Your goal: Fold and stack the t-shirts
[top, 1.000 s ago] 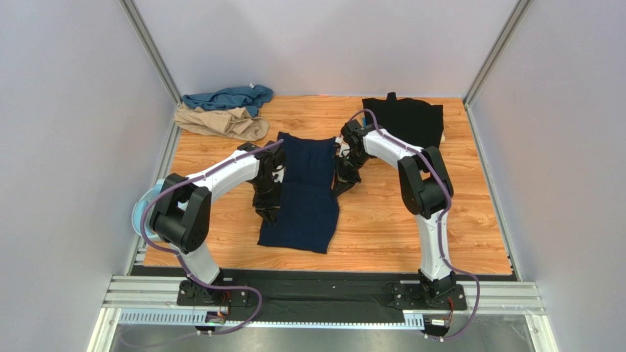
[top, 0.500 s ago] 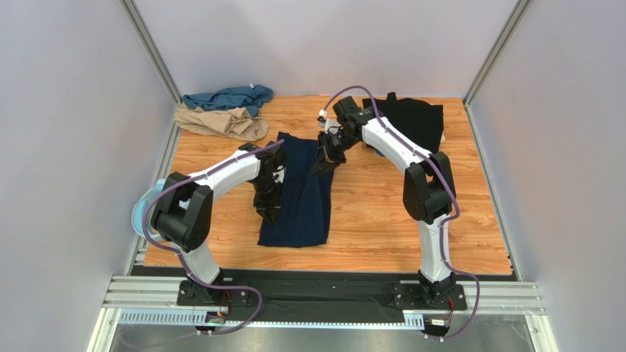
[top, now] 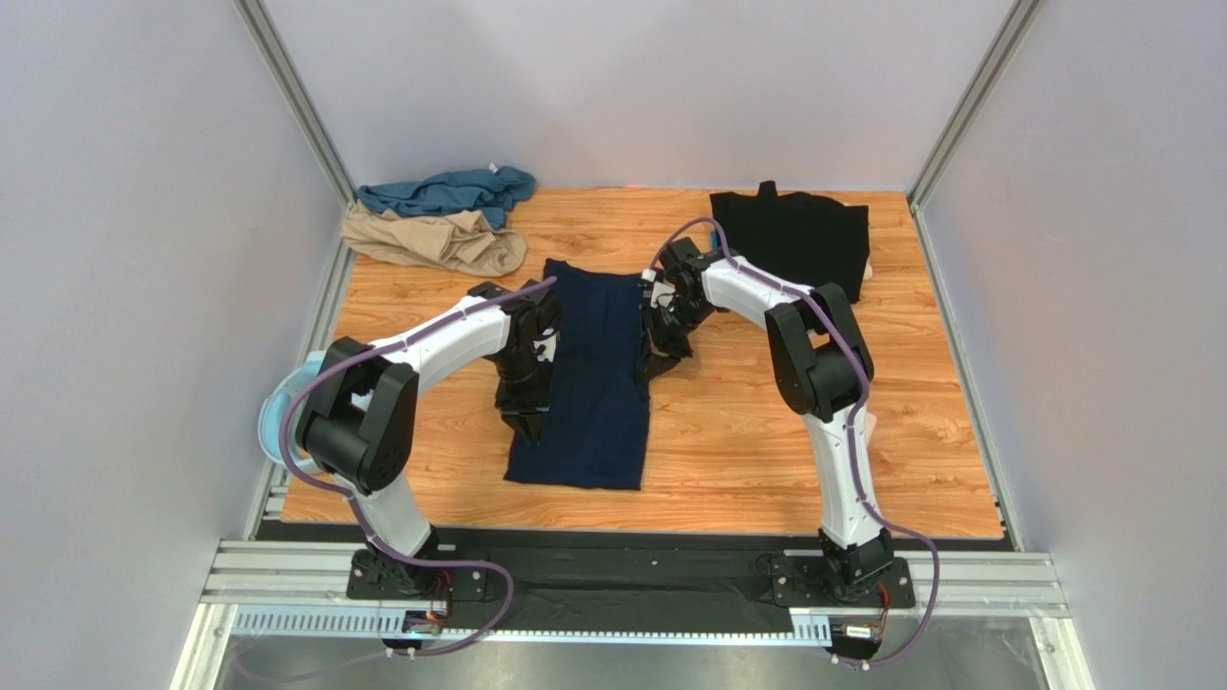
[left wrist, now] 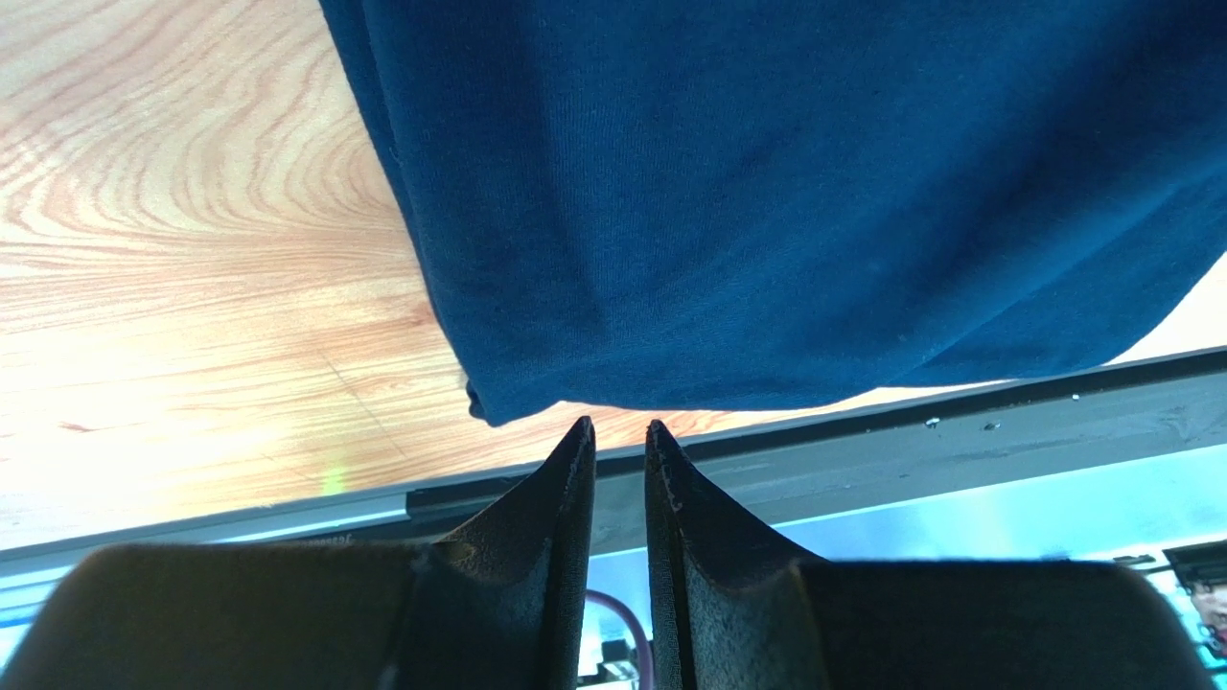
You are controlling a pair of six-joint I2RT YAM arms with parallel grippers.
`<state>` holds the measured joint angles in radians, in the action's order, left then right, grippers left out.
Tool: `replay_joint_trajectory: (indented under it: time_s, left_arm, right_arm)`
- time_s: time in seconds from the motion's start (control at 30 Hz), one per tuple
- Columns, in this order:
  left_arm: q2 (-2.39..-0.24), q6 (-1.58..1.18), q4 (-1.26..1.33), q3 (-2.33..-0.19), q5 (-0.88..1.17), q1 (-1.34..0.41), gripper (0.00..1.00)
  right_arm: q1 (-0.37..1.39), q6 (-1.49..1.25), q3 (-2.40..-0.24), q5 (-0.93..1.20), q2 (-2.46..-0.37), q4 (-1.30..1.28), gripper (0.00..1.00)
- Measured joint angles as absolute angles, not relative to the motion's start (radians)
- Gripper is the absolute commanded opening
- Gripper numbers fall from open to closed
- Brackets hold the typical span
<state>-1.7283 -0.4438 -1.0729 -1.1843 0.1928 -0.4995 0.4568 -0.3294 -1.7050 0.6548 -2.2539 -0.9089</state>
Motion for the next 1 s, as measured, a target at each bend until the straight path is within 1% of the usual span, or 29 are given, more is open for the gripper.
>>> replay_joint_trajectory:
  time_s: [0.03,0.17,0.3,0.53,0.8,1.0]
  left_arm:
    - [-1.728,-0.444,-1.073,-1.184,0.193,-0.500,0.26]
    - [-1.728,-0.444,-1.073,-1.185,0.193,-0.500,0.25]
    - [-1.731,-0.443,-1.077,-1.187,0.192,-0.500,0.26]
    - [-1.732,-0.443,-1.081,-1.187,0.171,-0.500,0.27]
    - [-1.732,-0.445,-1.058,-1.164,0.169,-0.501,0.27]
    - [-1.732,-0.460,-1.008,-1.159,0.163,-0.511,0.27]
  right_arm:
    - [0.456,-0.330,-1.693,0.643,-2.254,-0.912,0.00]
    - [0.456,-0.336,-1.658,0.640,-2.254,-0.900,0.24]
    - [0.456,-0.339,-1.664,0.647,-2.254,-0.900,0.31]
    - [0.460,-0.339,-1.697,0.607,-2.252,-0.905,0.32]
    - [0.435,-0.334,-1.826,0.499,-2.251,-0.923,0.30]
    - [0.418,-0.317,-1.835,0.456,-2.188,-0.957,0.30]
